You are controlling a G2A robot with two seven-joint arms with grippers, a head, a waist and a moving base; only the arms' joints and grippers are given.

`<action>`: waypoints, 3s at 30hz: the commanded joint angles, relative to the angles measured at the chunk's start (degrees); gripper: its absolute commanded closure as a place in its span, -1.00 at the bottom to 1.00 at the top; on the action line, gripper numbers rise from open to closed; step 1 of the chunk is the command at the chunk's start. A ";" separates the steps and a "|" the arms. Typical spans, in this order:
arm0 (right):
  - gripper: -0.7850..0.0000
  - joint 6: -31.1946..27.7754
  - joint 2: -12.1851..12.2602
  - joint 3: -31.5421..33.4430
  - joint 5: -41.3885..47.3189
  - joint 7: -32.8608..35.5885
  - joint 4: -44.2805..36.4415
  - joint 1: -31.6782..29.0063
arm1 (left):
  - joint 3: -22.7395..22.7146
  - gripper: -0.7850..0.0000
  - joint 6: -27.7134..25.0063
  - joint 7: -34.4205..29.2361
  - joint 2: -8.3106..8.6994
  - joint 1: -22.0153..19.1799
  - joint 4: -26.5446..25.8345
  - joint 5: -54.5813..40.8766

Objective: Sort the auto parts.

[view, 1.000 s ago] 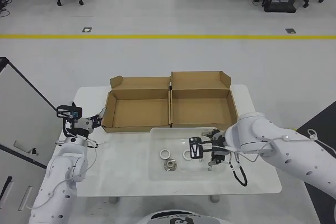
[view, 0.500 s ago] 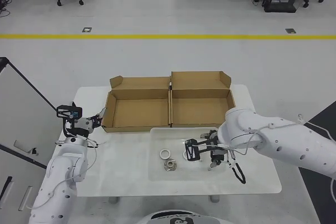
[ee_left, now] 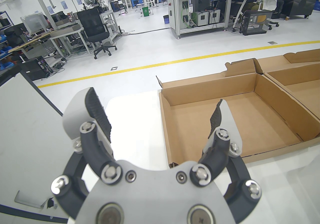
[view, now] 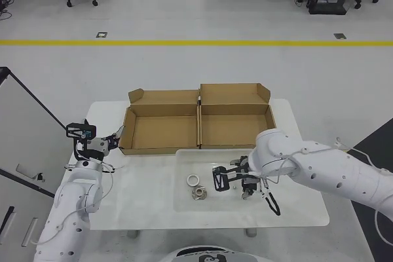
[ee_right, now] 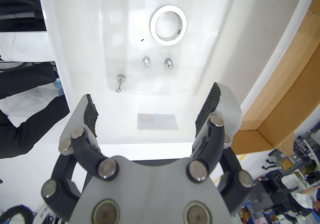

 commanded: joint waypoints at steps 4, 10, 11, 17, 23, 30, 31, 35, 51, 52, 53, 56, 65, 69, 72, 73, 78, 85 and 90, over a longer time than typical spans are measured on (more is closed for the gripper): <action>-1.00 0.08 0.07 0.00 -0.72 0.08 0.15 -0.77 | 0.00 -1.00 0.00 0.00 0.00 0.00 0.00 0.00; -1.00 0.40 0.48 0.00 -0.81 0.41 -0.10 -0.88 | 0.00 -1.00 0.00 0.00 0.00 0.00 0.00 0.00; -1.00 0.48 0.57 0.00 -0.70 0.48 -0.22 -0.85 | 0.00 -1.00 0.00 0.00 0.00 0.00 0.00 0.00; -1.00 0.68 0.81 0.00 -0.42 0.69 0.08 -1.32 | 0.00 -1.00 0.00 0.00 0.00 0.00 0.00 0.00; -1.00 0.59 0.70 0.00 -0.58 0.59 0.33 -1.44 | 0.00 -1.00 0.00 0.00 0.00 0.00 0.00 0.00; -1.00 0.94 0.67 0.03 -2.38 -0.64 0.54 -2.35 | 0.00 -1.00 0.00 0.00 0.00 0.00 0.00 0.00; -1.00 0.73 0.65 0.01 -2.85 -0.58 0.53 -2.55 | 0.00 -1.00 0.00 0.00 0.00 0.00 0.00 0.00; -1.00 0.40 0.47 0.11 -3.34 0.37 0.65 -2.97 | 0.00 -1.00 0.00 0.00 0.00 0.00 0.00 0.00; -0.32 0.84 -0.50 0.00 -4.37 0.81 1.74 -4.12 | 0.00 -1.00 0.00 0.00 0.00 0.00 0.00 0.00; -0.32 0.87 -0.55 0.00 -4.33 0.84 1.82 -4.14 | 0.00 -1.00 0.00 0.00 0.00 0.00 0.00 0.00; -0.29 0.89 -0.58 0.00 -4.35 0.87 1.88 -4.18 | 0.00 -1.00 0.00 0.00 0.00 0.00 0.00 0.00; -0.27 0.93 -0.65 0.00 -4.50 0.91 2.00 -4.43 | 0.00 -1.00 0.00 0.00 0.00 0.00 0.00 0.00; 0.03 0.97 -0.76 0.00 -4.86 0.95 2.22 -5.12 | 0.00 -1.00 0.00 0.00 0.00 0.00 0.00 0.00; 0.04 0.16 -0.73 0.00 -4.74 0.15 2.01 -5.26 | 0.00 -1.00 0.00 0.00 0.00 0.00 0.00 0.00; 0.04 -0.37 -0.49 0.00 -4.82 -0.39 1.98 -5.19 | 0.00 -1.00 0.00 0.00 0.00 0.00 0.00 0.00; 0.04 -0.58 -0.41 0.00 -4.79 -0.60 1.86 -5.21 | 0.00 -1.00 0.00 0.00 0.00 0.00 0.00 0.00; 0.04 -0.65 0.01 0.00 -4.97 -0.66 1.64 -5.42 | 0.00 -1.00 0.00 0.00 0.00 0.00 0.00 0.00; 0.10 -0.52 0.41 0.00 -5.12 -0.53 1.10 -5.88 | 0.00 -1.00 0.00 0.00 0.00 0.00 0.00 0.00; 0.11 -0.60 0.33 0.00 -5.21 -0.61 1.42 -6.60 | 0.00 -1.00 0.00 0.00 0.00 0.00 0.00 0.00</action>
